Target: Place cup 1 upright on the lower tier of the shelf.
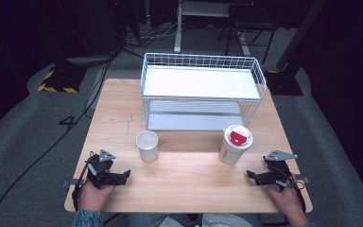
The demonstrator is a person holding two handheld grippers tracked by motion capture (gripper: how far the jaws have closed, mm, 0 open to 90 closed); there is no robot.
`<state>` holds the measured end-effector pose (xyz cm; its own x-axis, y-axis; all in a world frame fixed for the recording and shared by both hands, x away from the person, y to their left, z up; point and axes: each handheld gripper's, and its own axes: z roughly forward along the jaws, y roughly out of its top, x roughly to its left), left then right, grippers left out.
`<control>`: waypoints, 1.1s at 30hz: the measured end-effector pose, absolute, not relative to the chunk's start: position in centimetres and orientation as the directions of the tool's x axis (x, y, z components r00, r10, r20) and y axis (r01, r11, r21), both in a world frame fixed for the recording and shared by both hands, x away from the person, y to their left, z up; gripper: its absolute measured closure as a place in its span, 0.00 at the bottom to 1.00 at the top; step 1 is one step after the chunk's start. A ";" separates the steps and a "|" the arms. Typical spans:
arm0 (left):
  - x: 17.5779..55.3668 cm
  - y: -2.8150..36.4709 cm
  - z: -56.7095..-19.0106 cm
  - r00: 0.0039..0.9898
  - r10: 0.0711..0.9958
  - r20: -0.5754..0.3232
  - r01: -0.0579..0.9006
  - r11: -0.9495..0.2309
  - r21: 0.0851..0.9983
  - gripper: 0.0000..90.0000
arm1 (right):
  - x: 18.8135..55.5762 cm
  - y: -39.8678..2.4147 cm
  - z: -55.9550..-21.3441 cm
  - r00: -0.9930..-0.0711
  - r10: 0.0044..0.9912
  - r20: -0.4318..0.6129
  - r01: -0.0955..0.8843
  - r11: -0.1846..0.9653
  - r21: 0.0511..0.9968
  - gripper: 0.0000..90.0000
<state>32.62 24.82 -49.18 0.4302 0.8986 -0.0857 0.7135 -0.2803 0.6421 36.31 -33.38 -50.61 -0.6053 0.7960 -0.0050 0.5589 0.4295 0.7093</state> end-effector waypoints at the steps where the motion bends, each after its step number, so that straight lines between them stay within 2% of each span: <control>1: 32.6 24.8 -49.0 0.434 0.897 -0.083 0.708 -0.283 0.647 0.01 | 36.3 -33.4 -50.6 -0.605 0.796 -0.004 0.559 0.429 0.710 0.00; 12: 32.4 24.1 -47.1 0.470 0.875 -0.115 0.660 -0.262 0.704 0.01 | 36.3 -33.4 -50.6 -0.605 0.796 -0.004 0.559 0.429 0.710 0.00; 33: 34.3 21.4 -45.0 0.521 0.849 -0.088 0.521 -0.234 0.821 0.00 | 36.3 -33.4 -50.6 -0.605 0.796 -0.004 0.559 0.429 0.710 0.00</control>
